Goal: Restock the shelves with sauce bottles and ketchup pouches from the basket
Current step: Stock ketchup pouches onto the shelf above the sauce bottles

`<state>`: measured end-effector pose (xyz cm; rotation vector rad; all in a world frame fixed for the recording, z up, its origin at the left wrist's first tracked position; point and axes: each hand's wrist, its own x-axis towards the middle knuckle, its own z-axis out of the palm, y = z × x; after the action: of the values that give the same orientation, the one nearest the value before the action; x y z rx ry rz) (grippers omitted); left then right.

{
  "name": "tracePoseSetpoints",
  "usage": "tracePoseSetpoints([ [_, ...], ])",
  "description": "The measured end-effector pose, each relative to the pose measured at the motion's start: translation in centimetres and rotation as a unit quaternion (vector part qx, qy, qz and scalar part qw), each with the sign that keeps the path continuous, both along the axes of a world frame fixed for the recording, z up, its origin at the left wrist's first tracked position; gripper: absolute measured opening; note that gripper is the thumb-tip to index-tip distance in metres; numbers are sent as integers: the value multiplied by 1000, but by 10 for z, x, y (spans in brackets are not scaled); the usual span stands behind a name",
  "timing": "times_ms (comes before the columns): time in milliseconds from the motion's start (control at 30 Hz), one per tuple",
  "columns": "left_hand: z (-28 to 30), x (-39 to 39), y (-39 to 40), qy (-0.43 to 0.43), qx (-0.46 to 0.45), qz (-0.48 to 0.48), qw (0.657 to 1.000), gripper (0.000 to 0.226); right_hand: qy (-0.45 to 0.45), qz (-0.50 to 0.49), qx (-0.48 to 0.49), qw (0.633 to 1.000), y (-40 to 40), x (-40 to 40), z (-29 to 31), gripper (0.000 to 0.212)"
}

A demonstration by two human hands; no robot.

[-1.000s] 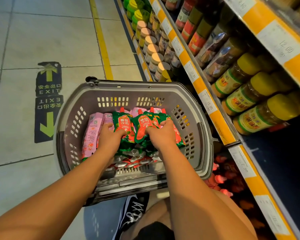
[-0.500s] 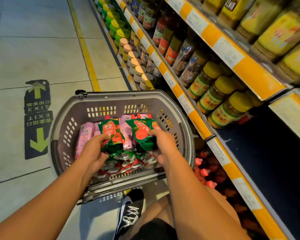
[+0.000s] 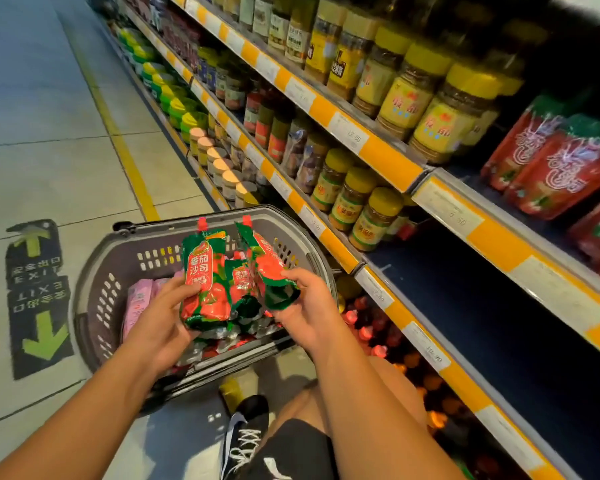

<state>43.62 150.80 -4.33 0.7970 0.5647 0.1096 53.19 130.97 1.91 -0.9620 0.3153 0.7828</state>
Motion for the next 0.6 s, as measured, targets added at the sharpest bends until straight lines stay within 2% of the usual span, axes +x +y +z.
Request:
tracePoseSetpoints([
  [67,14,-2,-9,-9,26,-8,1000,30,-4,-28,16,999,-9,-7,5,35],
  [167,31,-4,-24,-26,52,-14,998,35,-30,-46,28,998,-25,-20,12,41],
  [267,47,-7,-40,-48,74,-20,996,42,-70,-57,42,995,-43,-35,22,25],
  [300,51,-7,-45,-58,78,-29,995,41,-86,-59,43,994,-50,-40,24,26],
  [467,67,-9,-70,-83,87,-72,990,43,-165,-74,61,982,-96,-74,34,61],
  [600,82,-7,-103,-108,83,-101,986,46,-193,-122,90,970,-145,-106,48,63],
])
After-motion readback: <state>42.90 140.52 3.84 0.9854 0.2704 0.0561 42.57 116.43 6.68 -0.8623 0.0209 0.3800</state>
